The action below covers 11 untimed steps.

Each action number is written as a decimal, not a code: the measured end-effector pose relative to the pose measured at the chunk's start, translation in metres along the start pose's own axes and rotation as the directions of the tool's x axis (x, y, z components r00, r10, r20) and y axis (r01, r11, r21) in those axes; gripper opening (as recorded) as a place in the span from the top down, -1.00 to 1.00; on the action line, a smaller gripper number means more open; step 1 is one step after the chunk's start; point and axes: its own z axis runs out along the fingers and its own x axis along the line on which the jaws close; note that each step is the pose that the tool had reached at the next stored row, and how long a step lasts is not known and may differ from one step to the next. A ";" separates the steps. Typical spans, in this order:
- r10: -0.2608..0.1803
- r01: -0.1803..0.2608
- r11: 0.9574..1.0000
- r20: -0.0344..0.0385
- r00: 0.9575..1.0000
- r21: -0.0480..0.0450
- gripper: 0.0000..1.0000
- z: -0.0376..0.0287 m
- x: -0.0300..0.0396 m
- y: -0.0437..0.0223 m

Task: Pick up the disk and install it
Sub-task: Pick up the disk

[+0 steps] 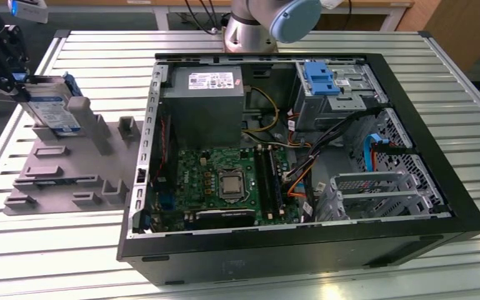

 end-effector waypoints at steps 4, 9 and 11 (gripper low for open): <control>0.000 0.000 1.000 0.000 1.000 0.000 0.27 -0.0026 0.0000 0.0000; 0.000 0.000 1.000 0.000 1.000 0.000 0.27 -0.0072 0.0000 0.0001; 0.000 0.000 1.000 0.000 1.000 0.000 0.27 -0.0092 -0.0001 0.0001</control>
